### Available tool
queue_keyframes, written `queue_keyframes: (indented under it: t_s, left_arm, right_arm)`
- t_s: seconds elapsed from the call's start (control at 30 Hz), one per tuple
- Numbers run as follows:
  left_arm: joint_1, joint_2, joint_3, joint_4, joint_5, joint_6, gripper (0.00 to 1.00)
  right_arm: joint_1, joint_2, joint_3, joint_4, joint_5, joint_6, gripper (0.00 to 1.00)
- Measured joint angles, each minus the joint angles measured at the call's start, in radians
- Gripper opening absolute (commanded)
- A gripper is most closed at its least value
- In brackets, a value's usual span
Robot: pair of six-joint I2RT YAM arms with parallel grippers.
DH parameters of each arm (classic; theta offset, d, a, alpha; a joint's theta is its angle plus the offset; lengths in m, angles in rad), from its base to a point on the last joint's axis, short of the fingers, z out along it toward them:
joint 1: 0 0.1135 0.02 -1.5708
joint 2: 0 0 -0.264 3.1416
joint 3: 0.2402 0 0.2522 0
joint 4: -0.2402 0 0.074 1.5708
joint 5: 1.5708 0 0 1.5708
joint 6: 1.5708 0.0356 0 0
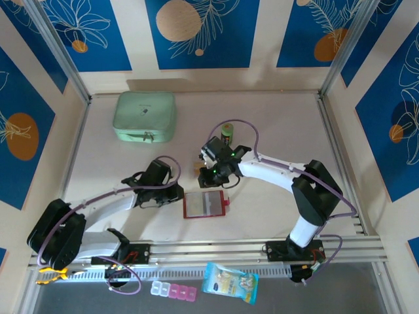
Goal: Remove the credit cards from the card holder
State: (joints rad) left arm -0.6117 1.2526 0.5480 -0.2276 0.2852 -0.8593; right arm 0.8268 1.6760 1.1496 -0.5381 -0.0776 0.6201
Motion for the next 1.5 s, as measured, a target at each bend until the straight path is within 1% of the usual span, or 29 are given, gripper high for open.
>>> queue_keyframes:
  t_s: [0.2, 0.37, 0.5, 0.7, 1.2, 1.5]
  left_arm:
    - [-0.022, 0.0, -0.027, 0.007, 0.003, -0.02, 0.13]
    - [-0.051, 0.0, -0.04, 0.012, 0.003, -0.034, 0.11]
    - [-0.072, 0.0, -0.042, 0.019, 0.003, -0.047, 0.09]
    - [-0.089, 0.0, -0.045, 0.03, 0.002, -0.06, 0.08]
    - [-0.098, 0.039, -0.045, 0.028, -0.008, -0.06, 0.07]
    - [-0.098, 0.045, -0.045, 0.018, -0.029, -0.056, 0.07]
  right_arm:
    - [0.039, -0.023, -0.048, 0.001, 0.0, 0.096, 0.12]
    - [0.056, -0.028, -0.085, 0.003, -0.004, 0.142, 0.13]
    - [0.067, -0.029, -0.108, 0.017, -0.005, 0.167, 0.15]
    - [0.074, -0.029, -0.129, 0.033, -0.008, 0.187, 0.18]
    - [0.075, -0.029, -0.151, 0.069, -0.012, 0.202, 0.2]
    - [0.075, -0.003, -0.151, 0.116, -0.046, 0.213, 0.22]
